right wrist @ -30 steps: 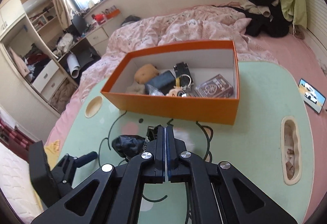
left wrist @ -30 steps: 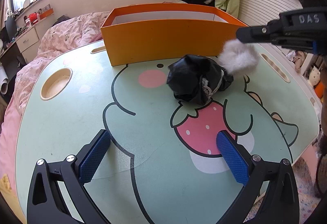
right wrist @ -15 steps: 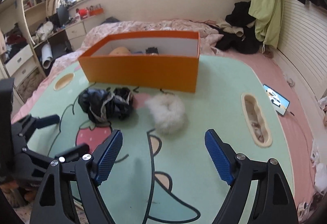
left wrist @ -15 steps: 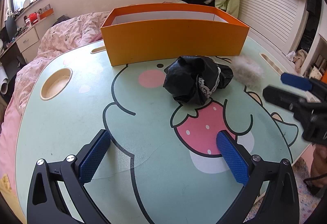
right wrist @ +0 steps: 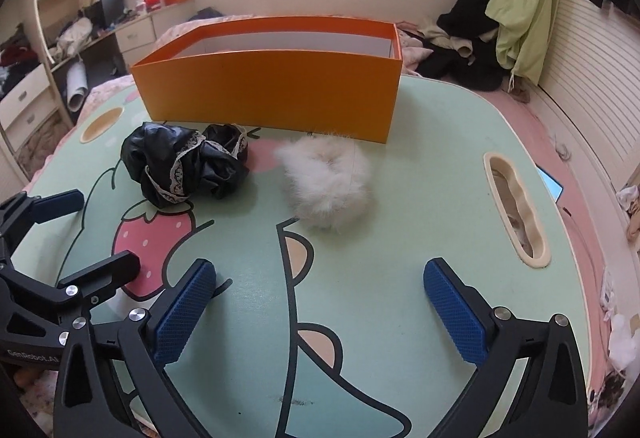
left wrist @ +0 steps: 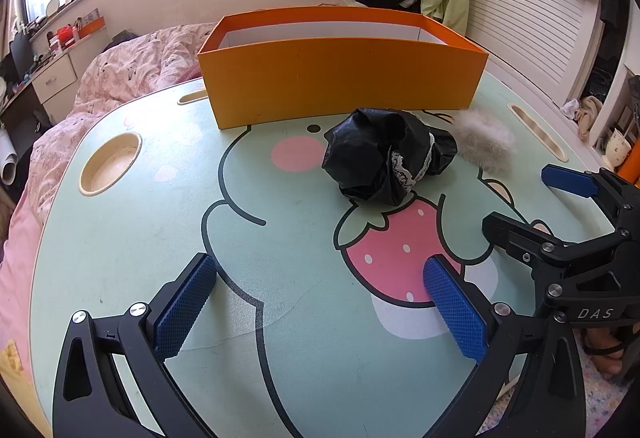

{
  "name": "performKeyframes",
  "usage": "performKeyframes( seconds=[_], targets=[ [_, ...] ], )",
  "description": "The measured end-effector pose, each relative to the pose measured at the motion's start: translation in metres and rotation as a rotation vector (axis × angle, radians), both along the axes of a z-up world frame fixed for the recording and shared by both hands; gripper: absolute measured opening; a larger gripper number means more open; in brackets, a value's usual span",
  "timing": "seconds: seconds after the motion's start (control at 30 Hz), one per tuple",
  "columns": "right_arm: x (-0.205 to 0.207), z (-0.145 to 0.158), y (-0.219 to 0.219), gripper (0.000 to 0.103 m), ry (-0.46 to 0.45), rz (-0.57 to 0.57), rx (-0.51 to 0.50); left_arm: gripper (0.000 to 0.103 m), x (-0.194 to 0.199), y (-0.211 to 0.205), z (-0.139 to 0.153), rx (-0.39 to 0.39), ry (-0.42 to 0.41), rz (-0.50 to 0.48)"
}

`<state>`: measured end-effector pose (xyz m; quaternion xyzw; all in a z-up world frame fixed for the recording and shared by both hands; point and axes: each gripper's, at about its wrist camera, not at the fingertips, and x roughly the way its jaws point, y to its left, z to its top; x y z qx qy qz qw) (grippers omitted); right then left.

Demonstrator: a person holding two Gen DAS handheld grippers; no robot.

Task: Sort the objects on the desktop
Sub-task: 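Grasp the white pom-pom with the right gripper and set it beside the bundle, then reach the left gripper into the box and grasp the black pouch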

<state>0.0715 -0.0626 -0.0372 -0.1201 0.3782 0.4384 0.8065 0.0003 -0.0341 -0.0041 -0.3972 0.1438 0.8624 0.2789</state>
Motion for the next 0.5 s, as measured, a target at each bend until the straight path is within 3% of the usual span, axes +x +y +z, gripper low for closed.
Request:
performKeyframes(
  seconds=[0.33, 0.5],
  targets=[
    [-0.001, 0.000, 0.000, 0.103, 0.001, 0.000, 0.000, 0.103, -0.003, -0.004, 0.002, 0.006, -0.014, -0.014],
    [-0.001, 0.000, 0.000, 0.103, 0.001, -0.004, -0.004, 0.103, -0.013, -0.019, 0.035, 0.068, 0.024, -0.033]
  ],
)
